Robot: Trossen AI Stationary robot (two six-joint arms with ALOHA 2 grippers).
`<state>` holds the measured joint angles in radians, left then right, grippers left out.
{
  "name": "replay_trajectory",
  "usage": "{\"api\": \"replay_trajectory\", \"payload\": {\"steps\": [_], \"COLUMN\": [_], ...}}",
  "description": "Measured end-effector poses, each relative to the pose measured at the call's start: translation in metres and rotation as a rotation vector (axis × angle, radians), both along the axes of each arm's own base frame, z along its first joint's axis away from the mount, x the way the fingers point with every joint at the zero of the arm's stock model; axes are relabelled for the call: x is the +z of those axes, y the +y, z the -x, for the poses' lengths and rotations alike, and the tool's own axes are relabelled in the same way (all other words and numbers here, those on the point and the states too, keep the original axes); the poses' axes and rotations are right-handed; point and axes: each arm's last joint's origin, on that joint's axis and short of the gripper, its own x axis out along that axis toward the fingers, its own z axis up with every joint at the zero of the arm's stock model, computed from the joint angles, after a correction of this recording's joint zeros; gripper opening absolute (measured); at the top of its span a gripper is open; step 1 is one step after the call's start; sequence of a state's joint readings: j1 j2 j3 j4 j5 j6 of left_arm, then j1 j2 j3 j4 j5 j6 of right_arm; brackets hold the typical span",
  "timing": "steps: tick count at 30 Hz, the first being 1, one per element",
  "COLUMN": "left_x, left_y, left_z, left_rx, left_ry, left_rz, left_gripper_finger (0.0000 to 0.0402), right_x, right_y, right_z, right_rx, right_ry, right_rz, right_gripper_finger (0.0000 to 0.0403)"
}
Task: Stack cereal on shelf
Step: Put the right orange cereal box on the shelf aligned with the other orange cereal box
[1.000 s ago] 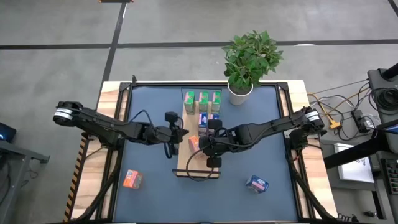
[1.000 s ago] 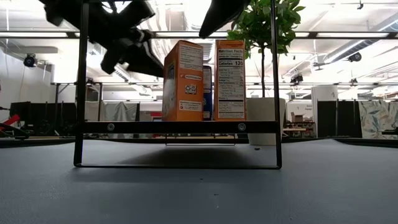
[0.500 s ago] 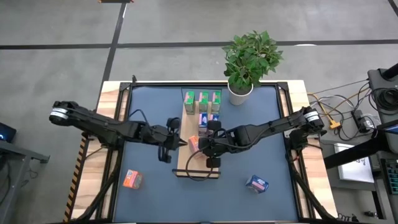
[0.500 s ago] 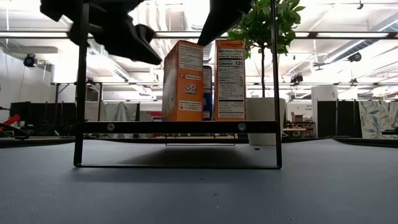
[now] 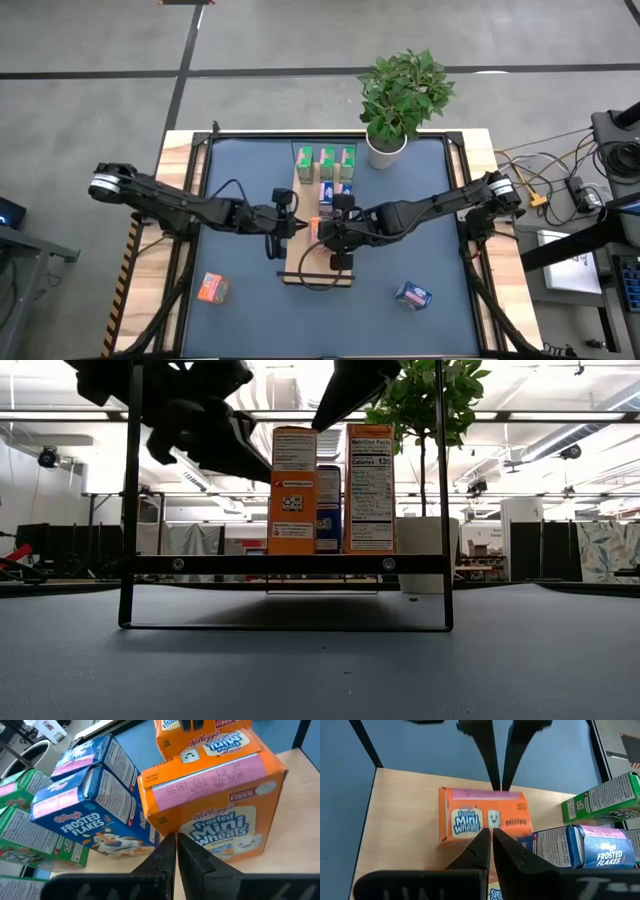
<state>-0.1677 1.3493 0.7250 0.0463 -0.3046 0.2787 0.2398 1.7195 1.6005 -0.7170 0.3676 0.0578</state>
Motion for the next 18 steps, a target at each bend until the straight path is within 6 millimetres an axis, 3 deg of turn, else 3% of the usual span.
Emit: {"api": "replay_trajectory", "payload": {"steps": [9,18], "left_x": [-0.013,-0.011], "left_y": [-0.001,-0.001], "left_z": [-0.009,-0.007], "left_rx": [-0.003,-0.005], "left_ry": [0.024,0.021], "left_rz": [-0.013,-0.012], "left_gripper_finger": [0.0000,0.0000], "right_x": [0.006,-0.006], "right_y": [0.000,0.001], "right_z": [-0.008,-0.025], "right_rx": [0.046,0.096], "right_ry": [-0.090,-0.134], "right_rz": [0.023,0.069], "right_gripper_finger": [0.0011,0.0011]}}
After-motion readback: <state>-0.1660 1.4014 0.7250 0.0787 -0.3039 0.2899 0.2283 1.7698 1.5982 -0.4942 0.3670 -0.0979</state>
